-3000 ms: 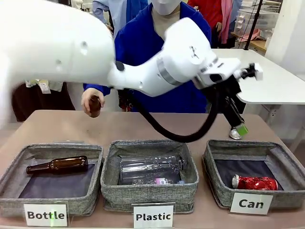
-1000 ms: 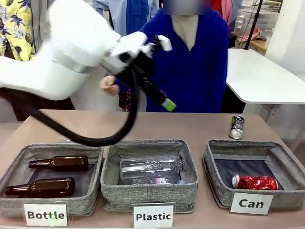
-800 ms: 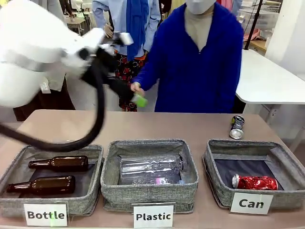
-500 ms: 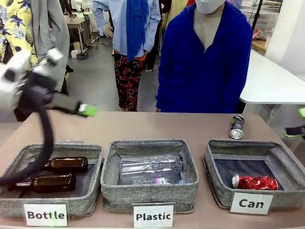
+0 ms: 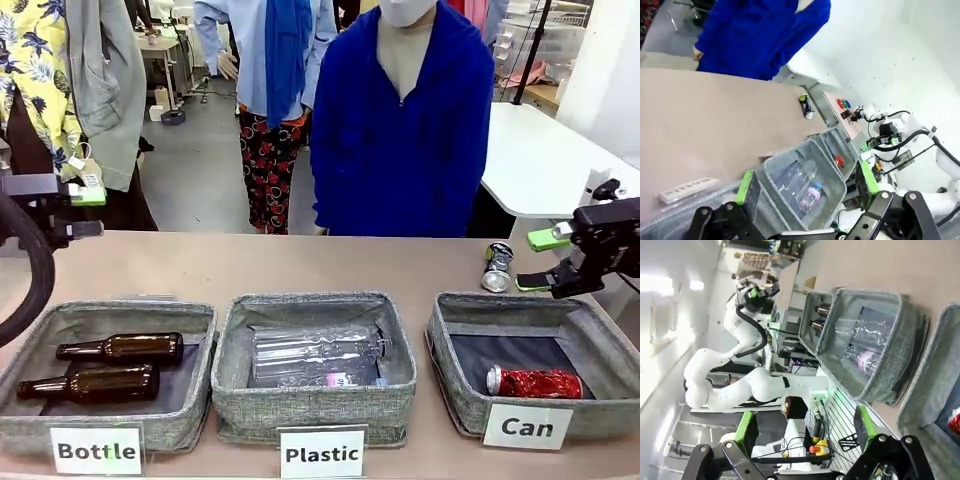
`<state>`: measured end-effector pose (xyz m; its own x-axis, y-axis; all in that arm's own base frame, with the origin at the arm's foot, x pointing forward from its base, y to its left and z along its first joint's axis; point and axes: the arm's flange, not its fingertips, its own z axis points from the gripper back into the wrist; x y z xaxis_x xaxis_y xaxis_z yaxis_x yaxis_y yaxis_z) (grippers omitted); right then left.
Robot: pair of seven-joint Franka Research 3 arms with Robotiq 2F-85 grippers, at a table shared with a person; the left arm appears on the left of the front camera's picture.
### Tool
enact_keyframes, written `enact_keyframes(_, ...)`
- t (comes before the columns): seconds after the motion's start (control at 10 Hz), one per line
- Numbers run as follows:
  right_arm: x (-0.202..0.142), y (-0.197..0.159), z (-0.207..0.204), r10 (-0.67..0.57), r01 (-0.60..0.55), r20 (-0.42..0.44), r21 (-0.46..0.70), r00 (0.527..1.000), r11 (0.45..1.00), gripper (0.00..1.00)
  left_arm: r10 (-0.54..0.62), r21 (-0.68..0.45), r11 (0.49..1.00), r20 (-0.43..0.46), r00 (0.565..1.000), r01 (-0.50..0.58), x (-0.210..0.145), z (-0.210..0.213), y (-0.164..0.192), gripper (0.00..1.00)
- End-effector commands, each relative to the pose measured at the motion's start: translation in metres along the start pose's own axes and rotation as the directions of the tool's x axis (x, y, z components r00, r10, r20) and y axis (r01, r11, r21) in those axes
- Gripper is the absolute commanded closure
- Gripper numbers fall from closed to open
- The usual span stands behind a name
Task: Sort the can waste into the basket.
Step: Pick up the can waste from the table and place it in the right Fabric basket.
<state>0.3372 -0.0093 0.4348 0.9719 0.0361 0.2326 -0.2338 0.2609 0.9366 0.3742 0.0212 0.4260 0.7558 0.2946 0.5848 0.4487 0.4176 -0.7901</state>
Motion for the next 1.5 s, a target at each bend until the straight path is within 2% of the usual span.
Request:
enact_keyframes(0.0, -0.008, 0.019, 0.008, 0.043, -0.044, -0.020, -0.021, 0.999, 0.999, 0.00, -0.041, 0.004, 0.999, 0.001, 0.999, 0.041, 0.005, -0.002, -0.014, 0.00)
enact_keyframes(1.0, -0.005, 0.019, 0.006, 0.053, -0.053, -0.006, -0.024, 0.999, 0.998, 0.00, -0.041, 0.004, 0.999, 0.001, 0.999, 0.041, 0.005, -0.002, -0.014, 0.00)
enact_keyframes(1.1, 0.000, 0.021, 0.001, 0.164, -0.155, -0.037, -0.575, 0.986, 0.803, 0.00, -0.041, 0.004, 0.999, 0.001, 0.999, 0.041, 0.005, -0.002, -0.014, 0.00)
enact_keyframes(1.2, 0.006, 0.019, -0.001, 0.139, -0.162, -0.108, -0.864, 0.984, 0.477, 0.00, -0.041, 0.004, 0.999, 0.001, 0.999, 0.041, 0.005, -0.002, -0.014, 0.00)
enact_keyframes(1.4, 0.018, 0.011, 0.002, 0.022, -0.112, -0.110, -0.948, 0.994, 0.299, 0.00, -0.041, 0.004, 0.999, 0.001, 0.999, 0.041, 0.005, -0.002, -0.014, 0.00)
